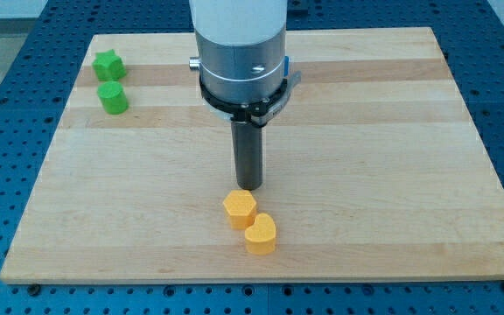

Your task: Adjust the yellow hexagon at the top of the yellow heart

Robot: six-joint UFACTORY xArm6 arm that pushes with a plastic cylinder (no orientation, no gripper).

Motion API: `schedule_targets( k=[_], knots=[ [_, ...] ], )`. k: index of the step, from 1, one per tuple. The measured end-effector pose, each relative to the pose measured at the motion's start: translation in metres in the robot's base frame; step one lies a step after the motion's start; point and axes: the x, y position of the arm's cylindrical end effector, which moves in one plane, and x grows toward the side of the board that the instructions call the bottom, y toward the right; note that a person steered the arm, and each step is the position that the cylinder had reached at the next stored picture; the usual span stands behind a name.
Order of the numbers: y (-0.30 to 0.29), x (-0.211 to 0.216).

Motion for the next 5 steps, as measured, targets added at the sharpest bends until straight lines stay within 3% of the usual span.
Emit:
schedule_targets(
  k=[3,5],
  knots=[
    [-0.017,-0.044],
    [-0.040,-0.014]
  ],
)
